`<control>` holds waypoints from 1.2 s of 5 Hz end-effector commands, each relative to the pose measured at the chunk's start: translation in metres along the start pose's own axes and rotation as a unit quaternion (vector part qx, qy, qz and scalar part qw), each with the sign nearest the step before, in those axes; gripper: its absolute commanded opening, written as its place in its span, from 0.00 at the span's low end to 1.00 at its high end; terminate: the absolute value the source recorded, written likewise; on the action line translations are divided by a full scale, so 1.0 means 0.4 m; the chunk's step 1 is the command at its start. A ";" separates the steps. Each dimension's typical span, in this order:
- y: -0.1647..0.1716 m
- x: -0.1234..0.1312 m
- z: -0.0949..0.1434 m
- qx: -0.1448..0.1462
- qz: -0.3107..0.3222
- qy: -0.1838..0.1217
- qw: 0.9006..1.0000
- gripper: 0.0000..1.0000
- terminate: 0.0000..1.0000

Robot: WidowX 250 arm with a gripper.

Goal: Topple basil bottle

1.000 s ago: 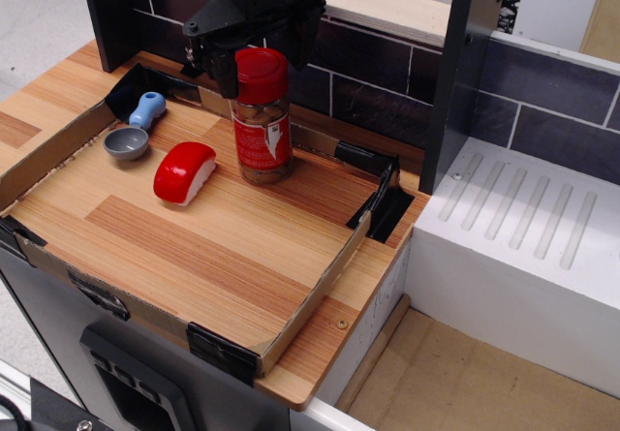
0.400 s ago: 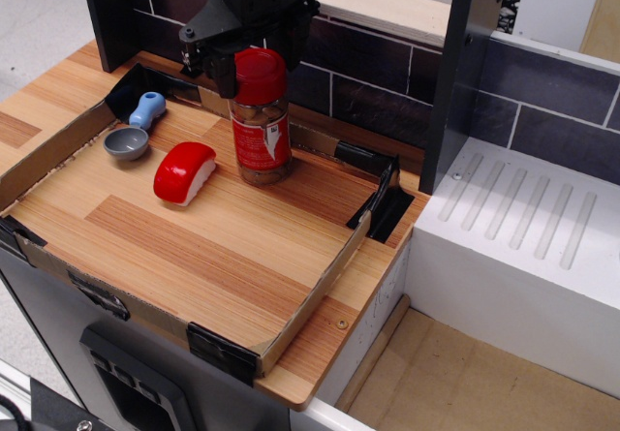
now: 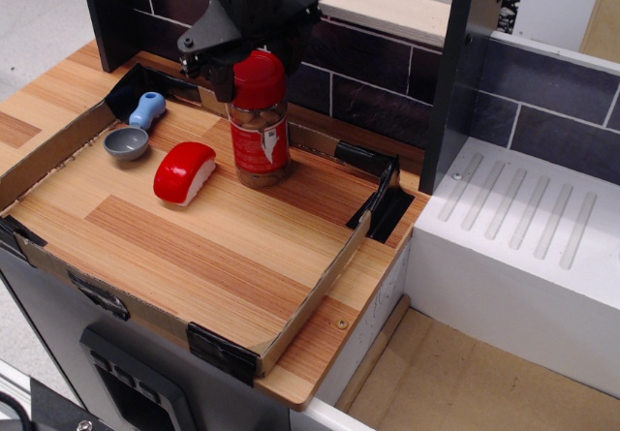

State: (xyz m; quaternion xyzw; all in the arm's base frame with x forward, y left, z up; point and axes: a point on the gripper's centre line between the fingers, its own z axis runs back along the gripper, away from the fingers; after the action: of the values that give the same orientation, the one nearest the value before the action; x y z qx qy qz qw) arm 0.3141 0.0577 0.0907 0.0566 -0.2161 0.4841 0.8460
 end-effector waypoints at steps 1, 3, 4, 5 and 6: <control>0.007 -0.054 0.037 -0.060 -0.064 -0.014 0.996 0.00 0.00; 0.018 -0.149 0.010 -0.102 -0.103 -0.018 0.989 0.00 0.00; 0.031 -0.183 0.004 -0.110 -0.101 -0.003 0.989 0.00 0.00; 0.047 -0.207 -0.008 -0.106 -0.109 -0.003 0.988 0.00 0.00; 0.049 -0.217 -0.031 -0.083 -0.109 0.041 0.990 1.00 0.00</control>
State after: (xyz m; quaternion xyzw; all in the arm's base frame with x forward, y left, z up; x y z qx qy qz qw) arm 0.2581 -0.0019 0.0298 -0.0005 -0.1932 0.3687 0.9092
